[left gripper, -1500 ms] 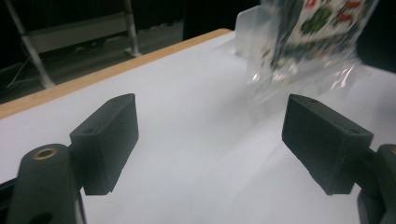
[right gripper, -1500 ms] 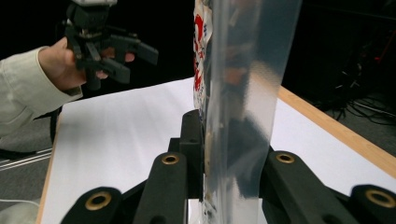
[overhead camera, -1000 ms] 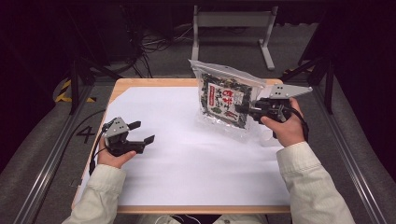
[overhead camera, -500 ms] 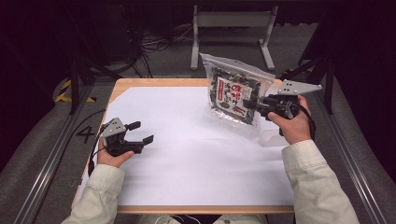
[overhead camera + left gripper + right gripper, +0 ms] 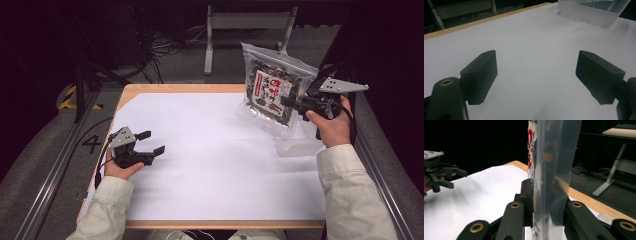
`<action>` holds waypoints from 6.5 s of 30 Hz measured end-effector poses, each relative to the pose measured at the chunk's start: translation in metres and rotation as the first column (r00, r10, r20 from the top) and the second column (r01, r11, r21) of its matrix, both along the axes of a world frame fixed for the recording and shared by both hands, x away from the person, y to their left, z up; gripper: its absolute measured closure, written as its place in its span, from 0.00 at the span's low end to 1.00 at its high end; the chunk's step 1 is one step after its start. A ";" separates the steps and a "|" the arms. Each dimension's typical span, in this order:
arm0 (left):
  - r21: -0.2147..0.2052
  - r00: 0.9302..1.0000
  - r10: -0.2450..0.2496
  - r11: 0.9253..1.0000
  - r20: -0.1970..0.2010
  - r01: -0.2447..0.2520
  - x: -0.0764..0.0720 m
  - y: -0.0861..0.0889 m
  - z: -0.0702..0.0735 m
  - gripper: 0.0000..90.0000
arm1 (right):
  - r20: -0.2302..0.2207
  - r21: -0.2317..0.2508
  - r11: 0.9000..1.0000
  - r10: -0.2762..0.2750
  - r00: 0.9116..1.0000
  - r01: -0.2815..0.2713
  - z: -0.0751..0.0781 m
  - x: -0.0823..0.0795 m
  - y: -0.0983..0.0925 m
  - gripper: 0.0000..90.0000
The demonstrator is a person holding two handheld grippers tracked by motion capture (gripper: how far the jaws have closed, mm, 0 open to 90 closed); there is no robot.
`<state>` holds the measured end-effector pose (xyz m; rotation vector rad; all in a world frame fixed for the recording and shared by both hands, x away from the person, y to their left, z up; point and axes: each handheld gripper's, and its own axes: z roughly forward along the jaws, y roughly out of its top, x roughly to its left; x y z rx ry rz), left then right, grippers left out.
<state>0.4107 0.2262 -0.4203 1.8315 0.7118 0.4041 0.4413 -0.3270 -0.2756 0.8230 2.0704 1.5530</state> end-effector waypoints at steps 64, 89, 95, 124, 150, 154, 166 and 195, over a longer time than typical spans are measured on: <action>0.015 1.000 -0.008 1.000 -0.006 0.008 0.005 -0.005 -0.004 0.21 | -0.035 0.031 0.950 -0.310 0.950 0.311 -0.058 0.001 -0.082 0.84; 0.017 1.000 -0.007 1.000 -0.009 0.007 0.004 -0.006 -0.004 0.22 | 0.058 0.069 0.952 -0.303 0.951 0.299 -0.078 0.007 -0.076 0.84; 0.013 1.000 -0.005 1.000 -0.008 0.005 0.003 -0.005 -0.004 0.22 | 0.058 0.061 0.949 -0.313 0.948 0.309 -0.080 0.003 -0.075 0.84; 0.022 1.000 -0.007 1.000 -0.002 0.007 0.003 -0.005 -0.003 0.22 | 0.030 0.142 0.934 -0.336 0.941 0.329 -0.085 -0.004 -0.071 0.84; 0.023 1.000 -0.010 1.000 -0.017 0.011 0.004 -0.009 -0.005 0.23 | -0.003 0.080 0.919 -0.387 0.922 0.385 -0.117 -0.012 -0.090 0.84; 0.030 1.000 -0.011 0.999 -0.015 0.012 0.005 -0.010 -0.006 0.23 | -0.017 0.020 0.925 -0.378 0.926 0.378 -0.109 -0.011 -0.085 0.84; 0.029 1.000 -0.012 0.999 -0.027 0.012 0.005 -0.009 -0.007 0.23 | -0.028 0.011 0.933 -0.358 0.933 0.359 -0.098 -0.015 -0.090 0.83; 0.048 0.999 -0.011 0.999 -0.039 0.013 -0.002 -0.010 -0.003 0.23 | -0.106 -0.035 0.919 -0.394 0.913 0.393 -0.081 -0.021 -0.096 0.37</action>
